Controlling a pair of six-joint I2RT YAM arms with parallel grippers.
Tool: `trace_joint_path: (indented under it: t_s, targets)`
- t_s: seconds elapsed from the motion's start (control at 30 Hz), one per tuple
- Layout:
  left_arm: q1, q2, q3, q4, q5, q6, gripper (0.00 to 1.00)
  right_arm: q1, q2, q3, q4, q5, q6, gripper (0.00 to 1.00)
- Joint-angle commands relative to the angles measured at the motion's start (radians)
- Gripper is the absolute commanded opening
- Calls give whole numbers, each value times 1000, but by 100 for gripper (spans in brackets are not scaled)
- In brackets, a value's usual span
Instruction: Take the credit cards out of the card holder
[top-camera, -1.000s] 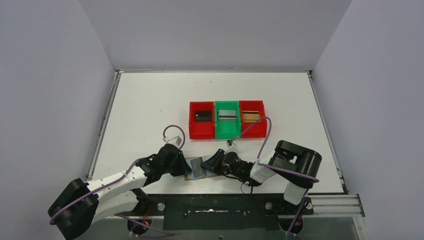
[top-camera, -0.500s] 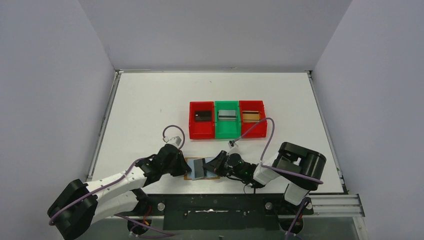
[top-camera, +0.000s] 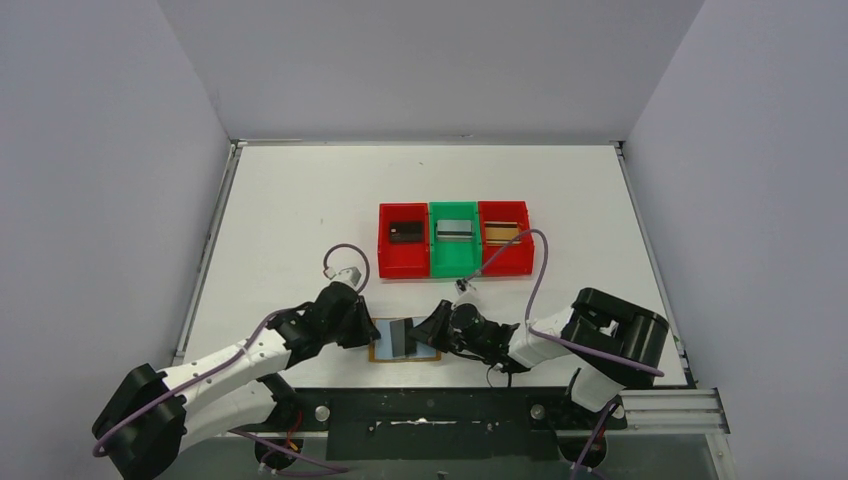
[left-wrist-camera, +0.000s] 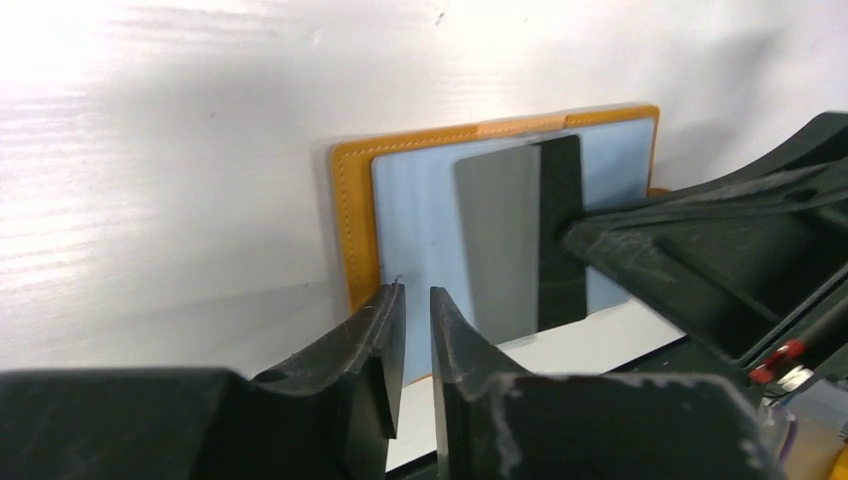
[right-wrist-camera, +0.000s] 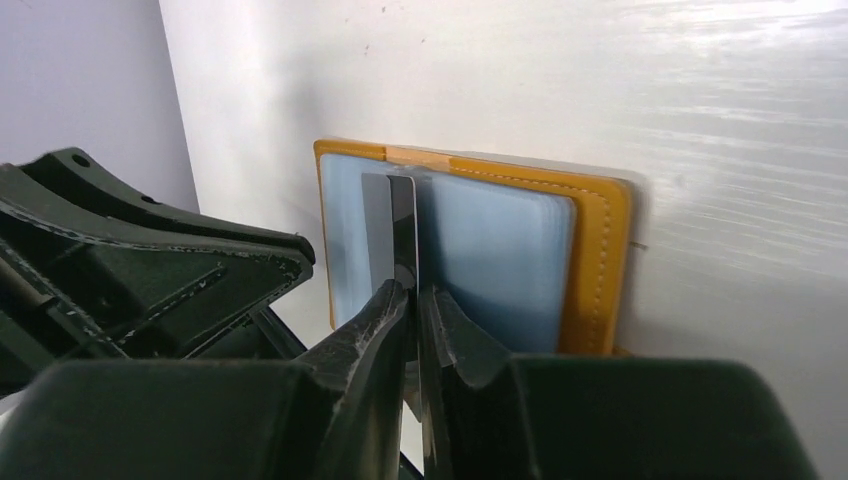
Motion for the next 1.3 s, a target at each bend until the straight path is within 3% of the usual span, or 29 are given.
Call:
trace_joint_path:
  t_s: [0.0, 0.17, 0.37, 0.5, 0.7, 0.83, 1.0, 1.13, 1.27]
  targets:
    - [-2, 39, 88, -24, -11, 30, 19, 22, 16, 61, -96, 53, -38, 12]
    - [-4, 54, 99, -34, 12, 46, 27, 22, 47, 58, -39, 36, -28, 15]
    - [-5, 59, 153, -92, -53, 52, 31, 23, 62, 30, 56, 22, -7, 12]
    - [-7, 52, 197, -110, -29, 64, 38, 31, 48, 48, -14, 53, -11, 11]
    - [-6, 35, 99, 137, 187, 45, 40, 46, 32, 46, 24, 75, -53, 12]
    - [-6, 66, 46, 190, 173, 6, 40, 45, 31, 51, 16, 62, -51, 12]
    - [-5, 102, 4, 140, 64, -10, 30, 44, 35, 32, 41, 35, -58, 12]
    - [-7, 123, -27, 171, 79, 14, 14, 42, 30, 18, 53, 23, -53, 12]
    - [-8, 138, -17, 128, 85, 33, 2, 31, 69, -67, 316, -30, -2, 14]
